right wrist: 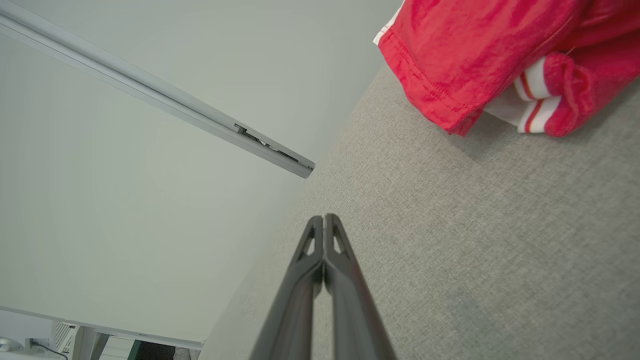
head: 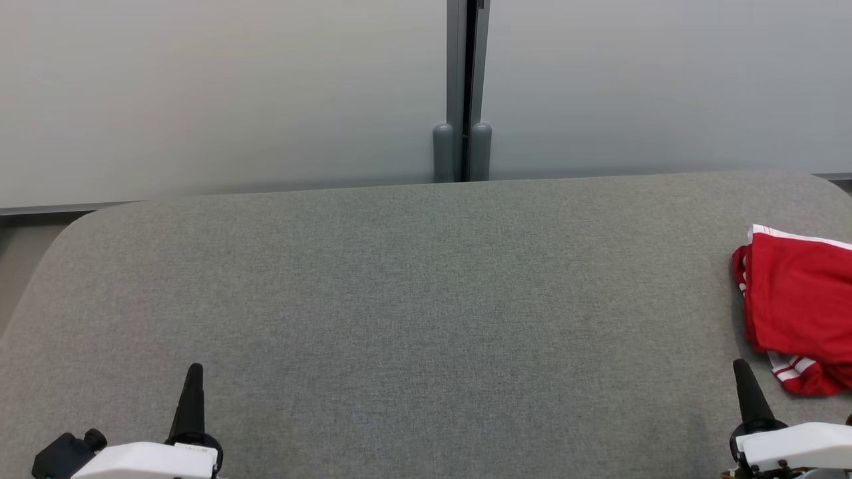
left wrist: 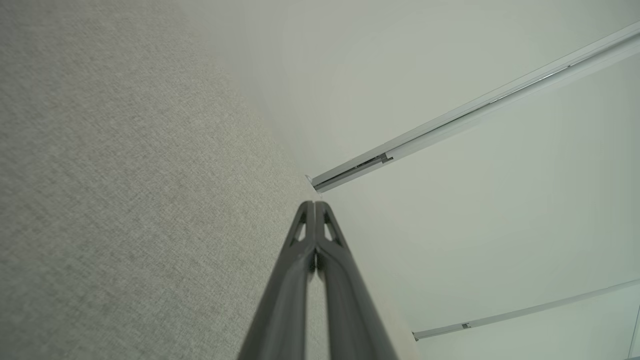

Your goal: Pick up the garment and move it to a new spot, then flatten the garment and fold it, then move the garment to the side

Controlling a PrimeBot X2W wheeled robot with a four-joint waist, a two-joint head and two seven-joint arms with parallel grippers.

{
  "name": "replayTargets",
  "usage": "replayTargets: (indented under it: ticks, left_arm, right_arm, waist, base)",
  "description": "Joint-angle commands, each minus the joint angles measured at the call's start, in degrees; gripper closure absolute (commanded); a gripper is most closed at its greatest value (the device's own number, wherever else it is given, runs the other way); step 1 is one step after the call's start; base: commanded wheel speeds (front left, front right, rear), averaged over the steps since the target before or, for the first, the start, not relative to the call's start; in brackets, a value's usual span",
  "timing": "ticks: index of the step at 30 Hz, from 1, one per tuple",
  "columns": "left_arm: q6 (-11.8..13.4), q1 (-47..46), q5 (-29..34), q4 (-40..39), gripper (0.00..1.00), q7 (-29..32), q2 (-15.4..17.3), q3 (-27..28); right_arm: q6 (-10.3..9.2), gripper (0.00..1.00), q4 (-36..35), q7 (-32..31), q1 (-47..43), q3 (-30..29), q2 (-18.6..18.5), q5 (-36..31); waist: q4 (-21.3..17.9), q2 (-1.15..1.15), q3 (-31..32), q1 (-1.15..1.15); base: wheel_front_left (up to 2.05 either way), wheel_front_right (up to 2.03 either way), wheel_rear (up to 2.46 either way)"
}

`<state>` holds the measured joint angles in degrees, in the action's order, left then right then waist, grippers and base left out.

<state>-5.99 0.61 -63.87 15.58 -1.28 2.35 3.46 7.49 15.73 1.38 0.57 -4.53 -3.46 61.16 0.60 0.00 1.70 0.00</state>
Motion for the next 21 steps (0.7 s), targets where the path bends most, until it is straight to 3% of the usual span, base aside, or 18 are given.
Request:
replayTargets:
  ticks: [1,21]
  left_arm:
    - [-0.31,-1.62,-1.18,-0.65,1.00,0.24,0.37,0.41]
    - [-0.85,-3.99,-11.99,-1.10,1.00,3.29,0.49,1.53]
  right_arm:
    - [0.01,1.00,-0.72,-0.40,1.07,-0.22,-0.26,1.33]
    - [0.01,1.00,-1.22,-3.47,3.06,-1.01,0.05,13.17]
  waist:
    - [-0.01,0.00,-0.03,0.00]
    - [-0.20,0.00,-0.64,0.00]
  base:
    - [0.00,0.00,0.00]
    - [0.00,0.00,0.00]
